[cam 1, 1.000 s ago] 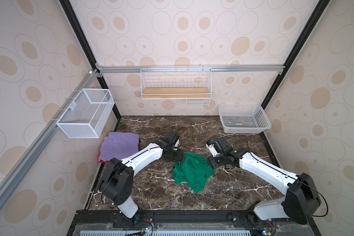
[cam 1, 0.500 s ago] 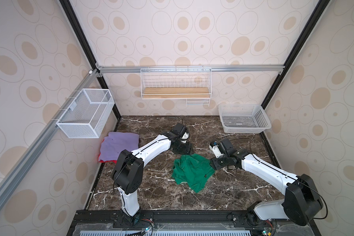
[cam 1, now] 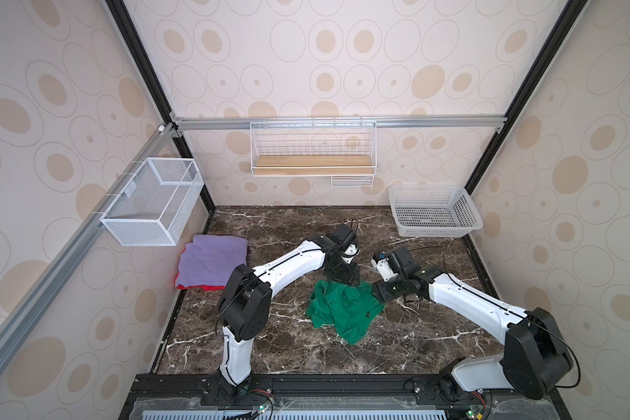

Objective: Fold and stack t-shirts
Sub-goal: Flatten out the T-shirt at the center of the board.

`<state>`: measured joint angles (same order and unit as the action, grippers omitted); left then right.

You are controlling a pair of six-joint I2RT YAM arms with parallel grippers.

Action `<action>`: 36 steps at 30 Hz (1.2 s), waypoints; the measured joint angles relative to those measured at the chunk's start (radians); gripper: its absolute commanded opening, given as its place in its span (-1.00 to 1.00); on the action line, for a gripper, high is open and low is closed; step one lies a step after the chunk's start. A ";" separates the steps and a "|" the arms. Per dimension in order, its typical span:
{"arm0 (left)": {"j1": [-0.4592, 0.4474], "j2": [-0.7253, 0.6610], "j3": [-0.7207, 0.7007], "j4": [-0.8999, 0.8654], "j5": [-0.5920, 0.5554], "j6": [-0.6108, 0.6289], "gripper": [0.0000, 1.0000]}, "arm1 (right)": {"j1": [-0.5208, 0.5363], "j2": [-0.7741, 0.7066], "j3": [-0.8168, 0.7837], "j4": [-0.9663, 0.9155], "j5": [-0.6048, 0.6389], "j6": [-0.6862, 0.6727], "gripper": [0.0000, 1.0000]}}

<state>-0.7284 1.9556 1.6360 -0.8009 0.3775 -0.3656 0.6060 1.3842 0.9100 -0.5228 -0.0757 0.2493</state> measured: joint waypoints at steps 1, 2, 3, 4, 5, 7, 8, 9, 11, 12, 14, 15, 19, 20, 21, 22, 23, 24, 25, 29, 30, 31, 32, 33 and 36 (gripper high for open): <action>0.000 0.019 0.010 -0.010 -0.002 -0.003 -0.68 | -0.002 0.000 -0.002 0.000 -0.001 0.000 0.20; 0.000 0.034 0.018 -0.019 -0.005 -0.002 -0.88 | -0.004 0.000 -0.005 0.000 -0.001 0.000 0.19; 0.000 0.046 0.023 -0.030 -0.007 0.003 -1.00 | -0.006 0.000 -0.008 0.000 -0.002 0.000 0.20; 0.001 0.058 0.025 -0.041 -0.013 0.005 -1.00 | -0.008 0.000 -0.012 0.000 -0.002 0.000 0.20; 0.001 0.065 0.025 -0.054 -0.020 0.005 -1.00 | -0.010 0.000 -0.017 0.000 -0.002 0.000 0.19; 0.001 0.066 0.025 -0.079 -0.033 0.008 -0.49 | -0.012 0.000 -0.026 0.001 -0.007 0.001 0.19; 0.001 0.063 0.025 -0.089 -0.040 0.011 -0.05 | -0.012 0.000 -0.030 0.002 -0.011 0.001 0.19; 0.001 0.060 0.025 -0.095 -0.043 0.015 0.24 | -0.013 0.000 -0.033 0.003 -0.016 0.001 0.20; 0.001 0.050 0.025 -0.109 -0.046 0.016 0.70 | -0.013 0.000 -0.039 0.005 -0.023 0.001 0.20; 0.001 0.045 0.025 -0.112 -0.046 0.016 0.85 | -0.013 -0.001 -0.040 0.006 -0.024 0.001 0.20; -0.005 0.033 0.025 -0.117 -0.043 0.016 0.95 | -0.013 -0.002 -0.040 0.007 -0.025 0.002 0.20; -0.006 0.029 0.025 -0.119 -0.042 0.016 0.95 | -0.013 -0.003 -0.040 0.007 -0.025 0.002 0.20; -0.019 0.035 0.026 -0.122 -0.043 0.017 0.93 | -0.013 -0.026 -0.041 0.007 -0.024 0.004 0.20; -0.021 0.042 0.031 -0.126 -0.043 0.016 0.92 | -0.013 -0.037 -0.043 0.007 -0.023 0.004 0.21; -0.024 0.052 0.041 -0.129 -0.044 0.016 0.91 | -0.013 -0.049 -0.046 0.007 -0.021 0.004 0.21; -0.025 0.066 0.053 -0.130 -0.045 0.015 0.90 | -0.013 -0.062 -0.050 0.007 -0.019 0.004 0.21; -0.026 0.079 0.067 -0.130 -0.046 0.014 0.89 | -0.013 -0.074 -0.054 0.006 -0.015 0.004 0.22; -0.026 0.097 0.086 -0.132 -0.047 0.013 0.87 | -0.013 -0.083 -0.059 0.007 -0.014 0.004 0.21; -0.026 0.114 0.105 -0.132 -0.048 0.011 0.85 | -0.013 -0.089 -0.064 0.008 -0.012 0.005 0.21; -0.026 0.171 0.165 -0.139 -0.071 -0.005 0.73 | -0.014 -0.091 -0.089 0.013 -0.012 0.008 0.22; -0.026 0.184 0.179 -0.141 -0.078 -0.008 0.71 | -0.014 -0.091 -0.098 0.013 -0.012 0.009 0.22; -0.026 0.198 0.192 -0.143 -0.086 -0.014 0.67 | -0.014 -0.091 -0.105 0.013 -0.012 0.010 0.22; -0.026 0.209 0.203 -0.145 -0.093 -0.020 0.60 | -0.014 -0.091 -0.111 0.013 -0.012 0.012 0.22; -0.026 0.220 0.214 -0.148 -0.104 -0.026 0.50 | -0.014 -0.091 -0.117 0.013 -0.012 0.013 0.22; -0.028 0.253 0.240 -0.159 -0.146 -0.042 0.27 | -0.014 -0.092 -0.125 0.014 -0.012 0.016 0.22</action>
<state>-0.7567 2.2082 1.8763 -0.9596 0.2317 -0.4080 0.5922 1.2926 0.7853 -0.5083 -0.0879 0.2657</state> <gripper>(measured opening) 0.666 0.608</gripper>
